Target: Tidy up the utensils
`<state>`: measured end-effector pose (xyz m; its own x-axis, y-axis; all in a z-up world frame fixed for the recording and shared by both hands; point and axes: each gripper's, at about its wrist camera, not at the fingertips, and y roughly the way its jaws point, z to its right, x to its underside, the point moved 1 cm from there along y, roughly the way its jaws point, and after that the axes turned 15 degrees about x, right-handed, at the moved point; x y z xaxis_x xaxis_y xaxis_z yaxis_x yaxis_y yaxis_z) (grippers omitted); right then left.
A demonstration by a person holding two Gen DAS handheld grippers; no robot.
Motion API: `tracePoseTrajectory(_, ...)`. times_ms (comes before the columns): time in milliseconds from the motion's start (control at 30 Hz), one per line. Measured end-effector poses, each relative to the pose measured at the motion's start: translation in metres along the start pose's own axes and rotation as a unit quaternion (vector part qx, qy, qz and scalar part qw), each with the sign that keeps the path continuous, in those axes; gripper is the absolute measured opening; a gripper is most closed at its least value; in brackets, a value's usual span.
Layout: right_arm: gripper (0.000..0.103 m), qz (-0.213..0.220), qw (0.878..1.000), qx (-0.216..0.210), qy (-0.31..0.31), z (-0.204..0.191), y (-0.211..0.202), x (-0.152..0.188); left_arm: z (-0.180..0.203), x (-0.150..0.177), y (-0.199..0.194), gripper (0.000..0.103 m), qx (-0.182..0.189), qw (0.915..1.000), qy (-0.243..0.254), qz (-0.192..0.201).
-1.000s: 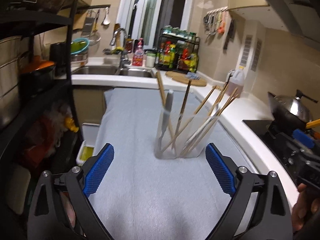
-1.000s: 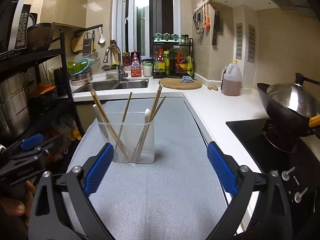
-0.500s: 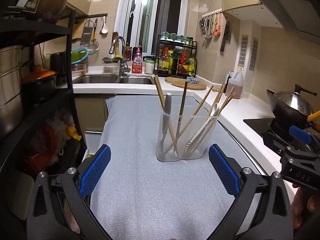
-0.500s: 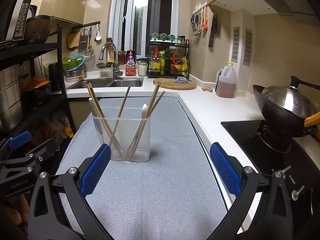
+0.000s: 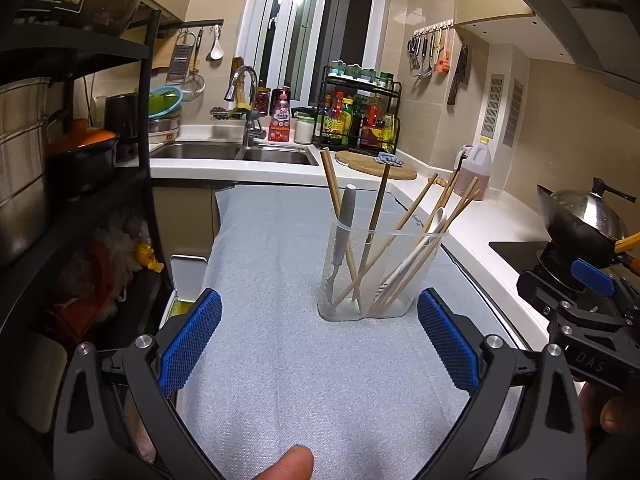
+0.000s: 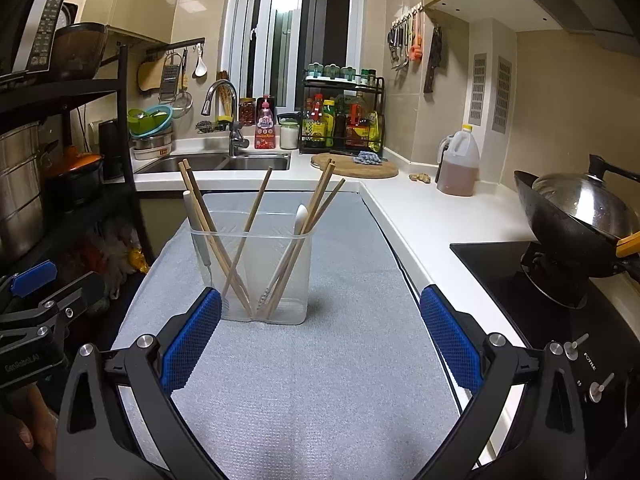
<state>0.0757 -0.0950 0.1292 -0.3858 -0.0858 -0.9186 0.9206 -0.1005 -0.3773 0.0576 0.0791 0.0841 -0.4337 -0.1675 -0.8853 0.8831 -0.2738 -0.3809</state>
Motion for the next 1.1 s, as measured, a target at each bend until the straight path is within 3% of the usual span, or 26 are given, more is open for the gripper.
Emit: tracePoseTrajectory(1100,0.098,0.001,1.000,-0.001,-0.003,0.0008,-0.0060,0.0000,0.0016,-0.0028,-0.0014,0.095,-0.001,1.0000,0.004,0.004)
